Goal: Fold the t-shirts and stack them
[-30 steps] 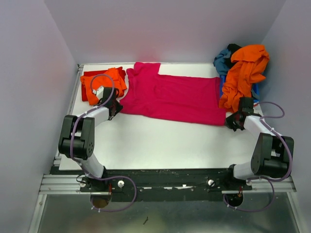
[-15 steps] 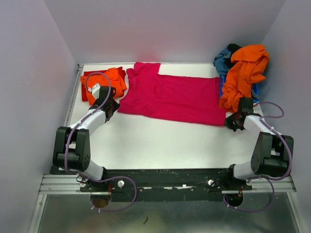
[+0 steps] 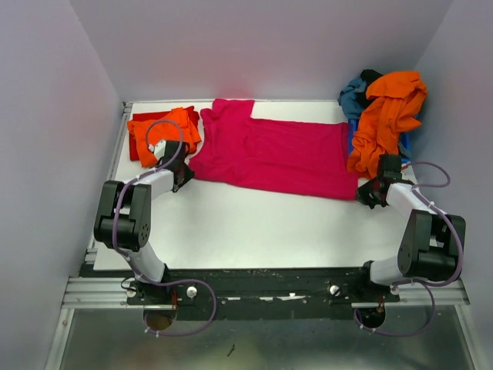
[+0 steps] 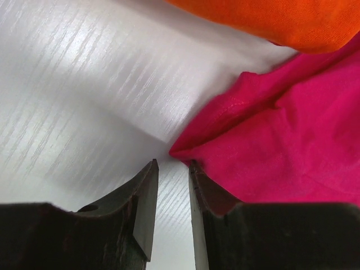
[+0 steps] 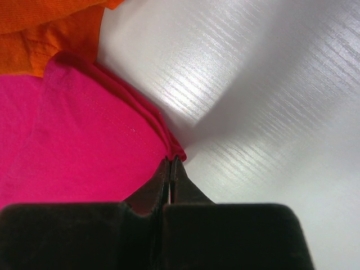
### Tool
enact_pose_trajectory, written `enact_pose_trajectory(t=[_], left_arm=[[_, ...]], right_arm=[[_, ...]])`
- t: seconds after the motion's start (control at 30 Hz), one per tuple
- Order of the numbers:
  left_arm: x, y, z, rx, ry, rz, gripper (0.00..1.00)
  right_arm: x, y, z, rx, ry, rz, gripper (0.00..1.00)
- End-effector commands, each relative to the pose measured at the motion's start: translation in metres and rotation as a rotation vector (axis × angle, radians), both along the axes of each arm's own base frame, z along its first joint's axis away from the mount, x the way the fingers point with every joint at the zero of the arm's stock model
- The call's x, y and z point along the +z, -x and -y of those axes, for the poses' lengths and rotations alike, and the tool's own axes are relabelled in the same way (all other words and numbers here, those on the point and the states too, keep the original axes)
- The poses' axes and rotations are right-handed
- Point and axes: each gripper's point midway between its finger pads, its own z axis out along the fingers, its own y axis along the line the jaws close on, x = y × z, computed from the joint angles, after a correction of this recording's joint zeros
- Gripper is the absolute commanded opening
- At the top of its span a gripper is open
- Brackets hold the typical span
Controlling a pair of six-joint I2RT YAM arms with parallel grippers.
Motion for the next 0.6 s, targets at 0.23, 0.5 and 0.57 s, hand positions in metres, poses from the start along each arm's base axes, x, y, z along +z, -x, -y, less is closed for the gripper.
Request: enact_pose_trajectory(t=[0.23,0.5,0.57], left_arm=[[0.013,0.0,0.0,0.013,0.008,0.034,0.36],[0.027,-0.008,0.005,-0.028,0.015,0.063,0.38],[0.023,-0.011,0.007,-0.032,0.017,0.053,0.38]], right_arm=[[0.008,-0.003,0.001,0.009,0.007,-0.001,0.01],[0.006,-0.004,0.0,0.013,-0.002,-0.004,0.01],[0.006,-0.004,-0.001,0.013,-0.002,-0.004,0.0]])
